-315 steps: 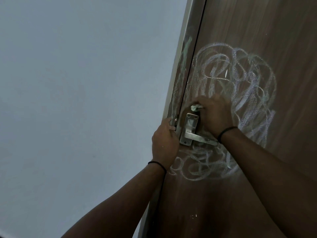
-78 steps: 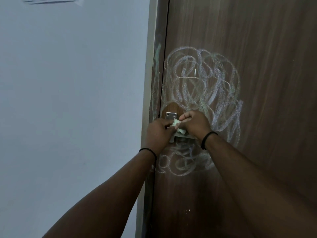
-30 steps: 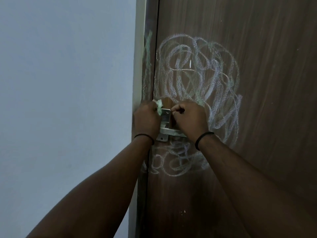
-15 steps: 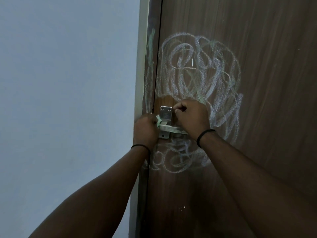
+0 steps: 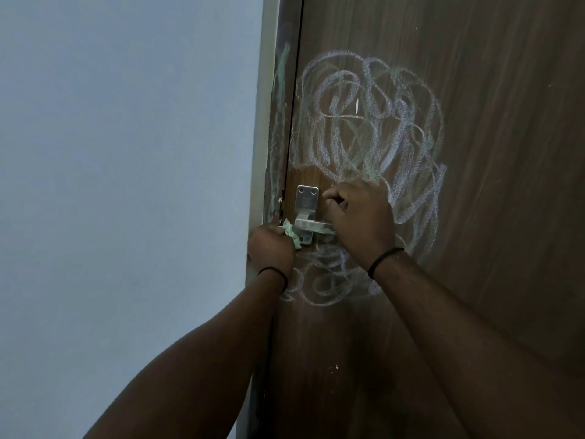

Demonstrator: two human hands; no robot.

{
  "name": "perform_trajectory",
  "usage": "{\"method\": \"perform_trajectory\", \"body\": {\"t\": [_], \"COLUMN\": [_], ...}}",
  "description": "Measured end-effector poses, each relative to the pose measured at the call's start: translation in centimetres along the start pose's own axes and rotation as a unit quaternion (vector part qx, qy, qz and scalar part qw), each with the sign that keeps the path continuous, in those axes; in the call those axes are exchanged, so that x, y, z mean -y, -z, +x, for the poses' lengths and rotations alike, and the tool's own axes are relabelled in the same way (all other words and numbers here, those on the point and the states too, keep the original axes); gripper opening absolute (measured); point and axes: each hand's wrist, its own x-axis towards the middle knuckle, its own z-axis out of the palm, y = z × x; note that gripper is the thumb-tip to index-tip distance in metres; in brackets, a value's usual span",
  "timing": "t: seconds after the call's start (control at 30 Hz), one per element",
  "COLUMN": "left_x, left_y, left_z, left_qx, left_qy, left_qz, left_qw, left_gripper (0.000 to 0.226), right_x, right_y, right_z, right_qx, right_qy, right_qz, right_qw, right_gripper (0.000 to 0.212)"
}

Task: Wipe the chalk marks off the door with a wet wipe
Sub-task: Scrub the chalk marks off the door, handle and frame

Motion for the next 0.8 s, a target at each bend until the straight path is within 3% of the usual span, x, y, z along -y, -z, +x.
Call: {"method": "perform_trajectory", "body": {"t": [0.13,0.27,0.33,0.43,0.6,0.8], "left_x": [0.1,0.9,1.4,1.5,1.5,1.9], "left_y": [-0.1,-0.2,-0.3,-0.6,-0.5,0.0], "left_z": [0.5,0.8,0.7,0.7,0.5,0.8], "left_qx": [0.026,0.058,0.082,0.121,0.188,0.240], "left_qy": [0.099,0.129,0.155,0.218,0.212,0.180], "left_qz": [-0.039,-0.082,-0.111,-0.196,-0.161,-0.098], "left_qw": [0.994,0.987,0.978,0.948,0.945,0.949], "left_gripper": [0.022,0.019,0.017,0.018,0.009,0.022], "right_x": [0.6,1.0,0.6,-0.2,0.9,0.5], "right_y": [-0.5,-1.7,-2.8,-4.6,-7.0,-8.6], "right_z": [-1.6,-5.5,-7.4,-8.6,-7.3,-6.5], "right_qx": [0.005,0.023,0.073,0.120,0.067,-0.004], "right_qy": [0.007,0.071,0.007,-0.167,-0.310,-0.428], "right_qz": [0.005,-0.007,0.001,0.072,0.233,0.249], "right_qw": [1.000,0.997,0.997,0.976,0.919,0.869], "right_gripper": [0.017,0.014,0.015,0.020,0.014,0.010]}}
